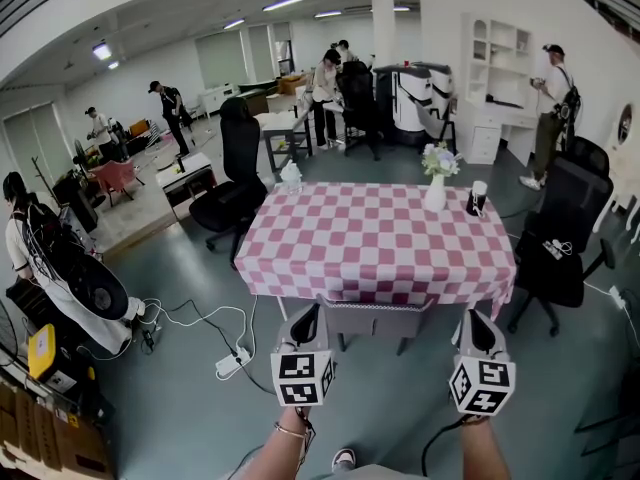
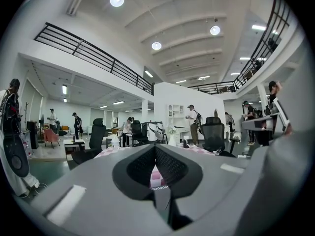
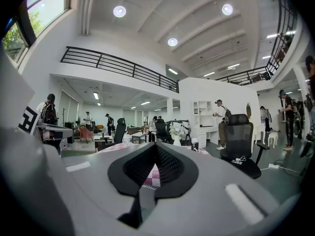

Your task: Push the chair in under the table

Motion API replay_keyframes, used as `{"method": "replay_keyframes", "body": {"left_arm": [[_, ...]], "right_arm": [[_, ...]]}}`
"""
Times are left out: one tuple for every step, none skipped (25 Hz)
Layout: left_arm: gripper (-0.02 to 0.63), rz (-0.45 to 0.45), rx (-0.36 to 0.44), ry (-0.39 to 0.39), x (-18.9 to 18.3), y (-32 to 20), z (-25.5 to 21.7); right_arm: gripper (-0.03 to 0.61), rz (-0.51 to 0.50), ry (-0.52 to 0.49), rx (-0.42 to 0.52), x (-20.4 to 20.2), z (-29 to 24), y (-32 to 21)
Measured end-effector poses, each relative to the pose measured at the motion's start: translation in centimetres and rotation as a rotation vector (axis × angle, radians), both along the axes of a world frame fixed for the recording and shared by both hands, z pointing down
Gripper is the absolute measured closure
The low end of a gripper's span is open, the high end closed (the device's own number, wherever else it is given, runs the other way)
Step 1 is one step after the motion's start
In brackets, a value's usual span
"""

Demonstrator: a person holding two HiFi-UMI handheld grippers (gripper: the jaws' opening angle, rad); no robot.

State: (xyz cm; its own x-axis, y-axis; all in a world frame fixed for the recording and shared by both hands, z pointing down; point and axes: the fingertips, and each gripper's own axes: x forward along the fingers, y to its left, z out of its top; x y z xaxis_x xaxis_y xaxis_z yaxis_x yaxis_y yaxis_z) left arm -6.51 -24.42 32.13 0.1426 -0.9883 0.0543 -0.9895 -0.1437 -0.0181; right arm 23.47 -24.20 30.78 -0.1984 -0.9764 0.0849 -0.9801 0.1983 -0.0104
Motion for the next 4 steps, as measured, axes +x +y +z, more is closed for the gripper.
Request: {"method": "replay_keyframes", "body": {"left_arm": [[0.612,0.003,0.0,0.001,0.08,0.01,-0.05],[0.612,0.007,0.0,0.003,0.16,0.03,-0.1],[0.612,0.01,0.0,0.004,0.23,0.04,-0.15],[0.612,0.013,0.0,0.006,0.3,0.05,-0.2]], "right_arm": [[0.569,0.0,0.0,-0.001,0.02,-0.02,0.02],[0.569,0.0,-0.001,-0.001,0.04,-0.04,0.04],[0.569,0.001,-0.002,-0.002,0.06,-0.07,0.06],[0.569,0.002,-0.003,-0.002,0.08,-0.1,0.08]]}}
